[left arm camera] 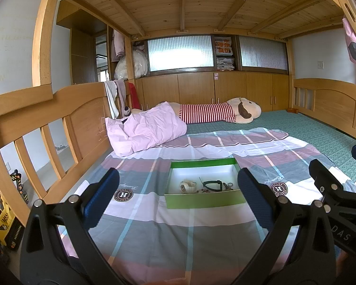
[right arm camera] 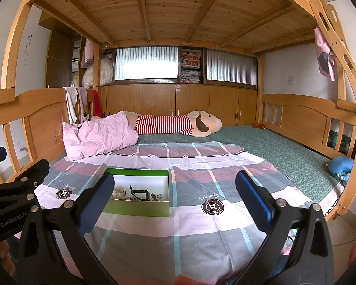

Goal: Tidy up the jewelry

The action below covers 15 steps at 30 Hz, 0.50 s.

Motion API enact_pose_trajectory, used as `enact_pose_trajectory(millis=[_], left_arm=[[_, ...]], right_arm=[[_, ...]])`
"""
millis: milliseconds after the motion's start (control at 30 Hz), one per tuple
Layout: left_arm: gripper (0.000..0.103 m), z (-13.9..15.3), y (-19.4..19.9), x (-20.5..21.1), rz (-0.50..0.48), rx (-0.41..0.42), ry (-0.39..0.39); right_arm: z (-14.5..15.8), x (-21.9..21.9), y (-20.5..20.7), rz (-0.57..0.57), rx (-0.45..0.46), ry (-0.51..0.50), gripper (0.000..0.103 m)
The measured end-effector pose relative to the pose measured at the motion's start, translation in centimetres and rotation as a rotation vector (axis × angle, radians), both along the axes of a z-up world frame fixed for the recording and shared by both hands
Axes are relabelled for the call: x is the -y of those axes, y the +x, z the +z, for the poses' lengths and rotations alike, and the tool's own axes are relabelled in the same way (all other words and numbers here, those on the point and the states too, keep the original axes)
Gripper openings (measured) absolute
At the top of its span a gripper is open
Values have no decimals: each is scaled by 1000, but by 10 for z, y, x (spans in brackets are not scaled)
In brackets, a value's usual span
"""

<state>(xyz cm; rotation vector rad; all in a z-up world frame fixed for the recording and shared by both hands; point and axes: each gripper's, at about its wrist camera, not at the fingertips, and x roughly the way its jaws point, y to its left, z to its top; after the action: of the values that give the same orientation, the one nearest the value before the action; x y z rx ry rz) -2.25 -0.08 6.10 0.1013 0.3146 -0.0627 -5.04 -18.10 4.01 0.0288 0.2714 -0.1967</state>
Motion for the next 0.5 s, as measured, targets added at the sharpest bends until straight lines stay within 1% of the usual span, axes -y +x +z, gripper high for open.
enact_pose_trajectory(millis=[500], left_arm=[[99, 4, 4, -12, 6, 1, 6]], right_arm=[[1, -4, -2, 0, -2, -1, 100]])
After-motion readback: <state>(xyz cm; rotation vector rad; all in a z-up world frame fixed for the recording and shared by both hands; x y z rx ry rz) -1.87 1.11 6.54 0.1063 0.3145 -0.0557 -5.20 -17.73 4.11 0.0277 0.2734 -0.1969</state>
